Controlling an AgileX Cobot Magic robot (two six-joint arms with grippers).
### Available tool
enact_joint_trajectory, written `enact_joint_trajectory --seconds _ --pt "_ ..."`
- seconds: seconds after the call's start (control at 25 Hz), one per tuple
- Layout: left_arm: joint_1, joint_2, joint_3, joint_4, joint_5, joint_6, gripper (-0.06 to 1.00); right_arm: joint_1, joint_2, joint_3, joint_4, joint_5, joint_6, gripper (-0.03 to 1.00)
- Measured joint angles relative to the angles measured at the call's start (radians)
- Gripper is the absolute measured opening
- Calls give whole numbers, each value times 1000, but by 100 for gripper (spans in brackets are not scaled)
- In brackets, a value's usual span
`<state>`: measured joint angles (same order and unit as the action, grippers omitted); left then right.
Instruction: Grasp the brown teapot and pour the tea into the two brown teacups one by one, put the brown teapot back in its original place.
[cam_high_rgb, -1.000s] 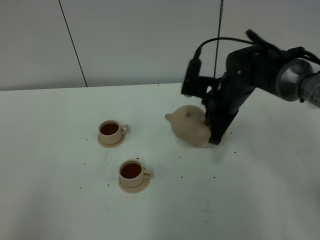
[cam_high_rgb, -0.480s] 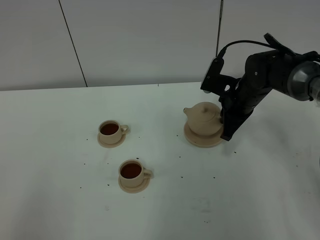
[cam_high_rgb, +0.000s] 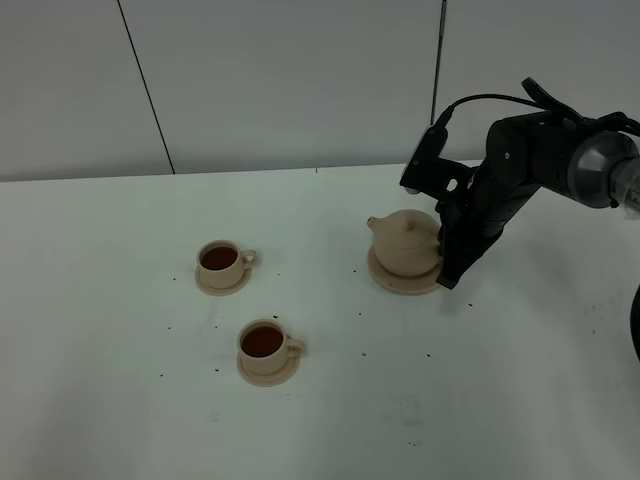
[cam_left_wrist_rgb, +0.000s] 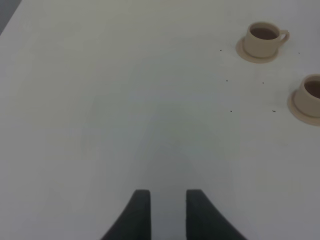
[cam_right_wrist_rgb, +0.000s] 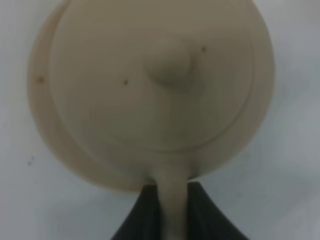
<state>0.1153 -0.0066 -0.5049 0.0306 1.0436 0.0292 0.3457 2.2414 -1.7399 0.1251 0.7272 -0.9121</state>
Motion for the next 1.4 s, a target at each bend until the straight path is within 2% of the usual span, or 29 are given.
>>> enact_joint_trajectory --seconds 0.36,0.52,0.64,0.88,1.0,1.16,1.32,1.4 --pt "0 0 0 0 0 0 24 0 1 0 2 8 36 9" --pt "0 0 0 0 0 0 24 0 2 0 2 13 67 13" --pt "0 0 0 0 0 0 24 0 3 0 2 16 94 24" --pt "0 0 0 0 0 -1 24 0 -14 0 1 28 129 56" --pt "0 0 0 0 0 -1 24 0 -49 0 -7 64 174 65" --pt "0 0 0 0 0 -1 24 0 -125 0 -63 176 361 66" --pt "0 0 0 0 0 -1 24 -1 -207 0 -175 336 649 58" --pt "0 0 0 0 0 -1 24 -13 -240 0 -197 422 761 54"
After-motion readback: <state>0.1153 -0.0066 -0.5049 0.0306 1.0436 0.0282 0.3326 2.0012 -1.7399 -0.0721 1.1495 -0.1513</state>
